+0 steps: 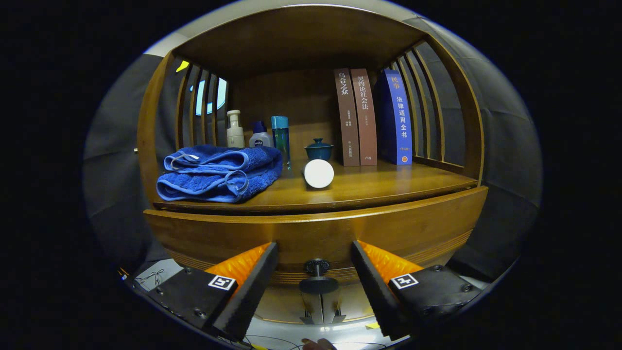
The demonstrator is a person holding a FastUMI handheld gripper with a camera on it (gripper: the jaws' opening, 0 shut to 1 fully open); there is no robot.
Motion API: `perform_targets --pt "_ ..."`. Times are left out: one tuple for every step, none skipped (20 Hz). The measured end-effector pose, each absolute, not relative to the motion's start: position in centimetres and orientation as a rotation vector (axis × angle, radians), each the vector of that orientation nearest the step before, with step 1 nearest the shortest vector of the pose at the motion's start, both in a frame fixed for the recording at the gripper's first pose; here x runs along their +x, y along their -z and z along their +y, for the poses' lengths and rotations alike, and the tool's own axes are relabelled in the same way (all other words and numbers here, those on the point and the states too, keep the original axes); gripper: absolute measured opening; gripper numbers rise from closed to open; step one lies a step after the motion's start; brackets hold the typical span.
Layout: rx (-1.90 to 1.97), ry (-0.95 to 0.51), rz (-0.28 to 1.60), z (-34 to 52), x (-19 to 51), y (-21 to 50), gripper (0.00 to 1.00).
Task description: Pull open the drawer, take out the items inside it, and place them on the countertop above the cabinet.
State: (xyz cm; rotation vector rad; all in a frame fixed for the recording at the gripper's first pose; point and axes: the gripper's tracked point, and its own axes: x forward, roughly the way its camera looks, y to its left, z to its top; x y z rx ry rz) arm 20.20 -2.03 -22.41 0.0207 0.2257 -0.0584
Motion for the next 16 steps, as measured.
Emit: perform_targets --pt "0.021 0.059 0.225 -2.0 20.6 22.4 1.0" --pt "0.02 0.06 0.228 -2.0 20.8 22.4 1.0" --pt "0.014 0.064 0.227 -2.0 20.9 22.4 1.0" --pt "0.006 0.066 0.222 -2.1 20.8 22.3 1.0" --pt "0.006 0.066 0.217 -2.1 20.9 22.5 1.0" --pt "0.009 0.066 0.213 -2.0 21.0 22.4 1.0" --pt "0.007 0.066 0.215 -2.0 20.9 22.5 1.0" --pt "0.008 0.065 0.216 -2.1 20.9 22.5 1.0" --pt "0.008 0.064 0.215 -2.1 21.0 22.5 1.0" --pt "0.007 0.063 0.221 -2.1 20.9 22.6 1.0" --pt "0.009 0.055 0.241 -2.0 20.8 23.0 1.0" --pt "0.014 0.046 0.263 -1.9 20.5 23.5 0.99" --pt "0.017 0.043 0.271 -1.8 20.0 23.5 1.0" --pt "0.013 0.043 0.268 -1.8 19.6 23.3 1.0" --pt "0.001 0.047 0.26 -1.8 18.9 22.9 1.0" --pt "-0.013 0.05 0.252 -1.6 18.1 22.4 1.0"
